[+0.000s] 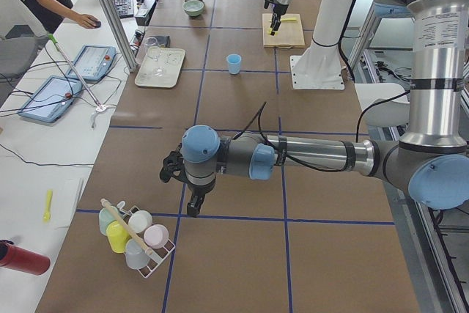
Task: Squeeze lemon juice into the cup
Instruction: 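Close the right gripper on the yellow lemon slice and lift it, then carry the lemon slice with the right gripper over the blue cup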
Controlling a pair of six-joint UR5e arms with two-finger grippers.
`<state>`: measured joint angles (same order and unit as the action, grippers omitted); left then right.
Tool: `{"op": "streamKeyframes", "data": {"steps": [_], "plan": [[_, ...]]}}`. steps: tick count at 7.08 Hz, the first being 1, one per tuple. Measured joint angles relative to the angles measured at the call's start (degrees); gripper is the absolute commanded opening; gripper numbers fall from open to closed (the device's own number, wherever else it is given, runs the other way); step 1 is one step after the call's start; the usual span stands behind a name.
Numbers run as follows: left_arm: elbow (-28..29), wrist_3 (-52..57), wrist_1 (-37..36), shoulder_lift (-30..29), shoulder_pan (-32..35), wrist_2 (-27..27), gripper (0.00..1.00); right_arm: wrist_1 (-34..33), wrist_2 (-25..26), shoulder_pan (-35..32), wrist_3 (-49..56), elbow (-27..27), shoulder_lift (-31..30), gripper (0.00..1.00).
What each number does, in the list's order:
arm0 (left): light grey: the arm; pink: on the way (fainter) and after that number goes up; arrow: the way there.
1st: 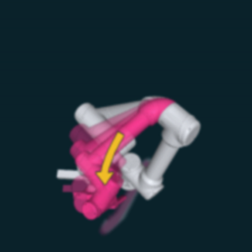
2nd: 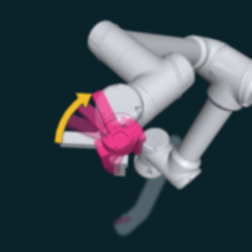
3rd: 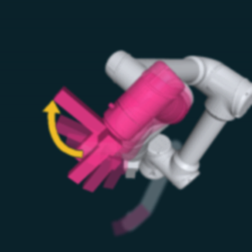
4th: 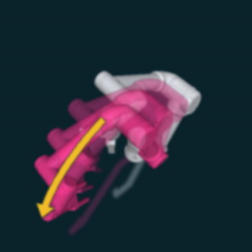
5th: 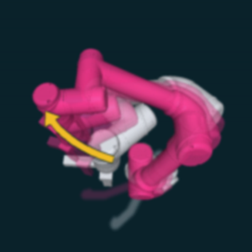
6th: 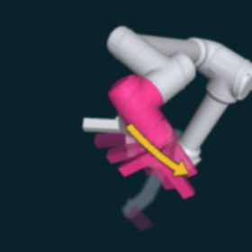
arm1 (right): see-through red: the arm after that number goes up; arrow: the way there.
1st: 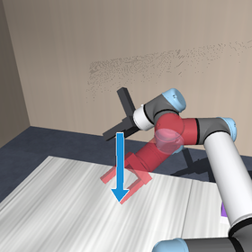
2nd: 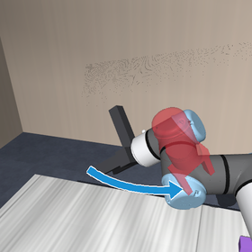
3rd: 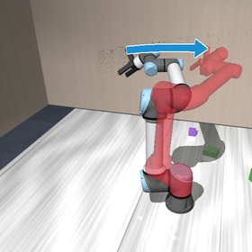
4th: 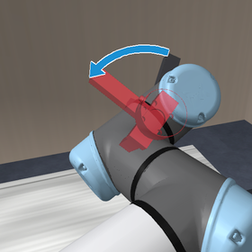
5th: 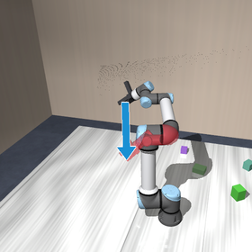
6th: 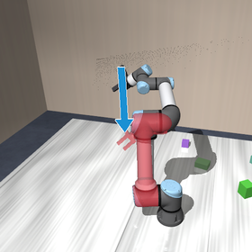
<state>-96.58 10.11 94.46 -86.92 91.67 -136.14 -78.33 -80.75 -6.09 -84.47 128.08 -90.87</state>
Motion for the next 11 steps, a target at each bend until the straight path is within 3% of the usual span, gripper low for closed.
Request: {"op": "streamKeyframes", "data": {"steps": [2,4,6,11], "plan": [[0.1,0.0,0.0,0.0,0.0,0.0,1.0,-8.0,-0.8,-2.1,0.1,-0.3,7.3,0.0],[0.1,0.0,0.0,0.0,0.0,0.0,1.0,-17.2,-4.9,-6.5,0.5,-1.8,17.0,0.0],[0.1,0.0,0.0,0.0,0.0,0.1,1.0,-24.3,-8.2,-11.1,0.8,-7.9,29.3,0.0],[0.3,0.0,-0.1,0.2,0.0,0.1,1.0,-25.0,-11.1,-17.3,2.3,-28.0,48.3,0.0]]}}
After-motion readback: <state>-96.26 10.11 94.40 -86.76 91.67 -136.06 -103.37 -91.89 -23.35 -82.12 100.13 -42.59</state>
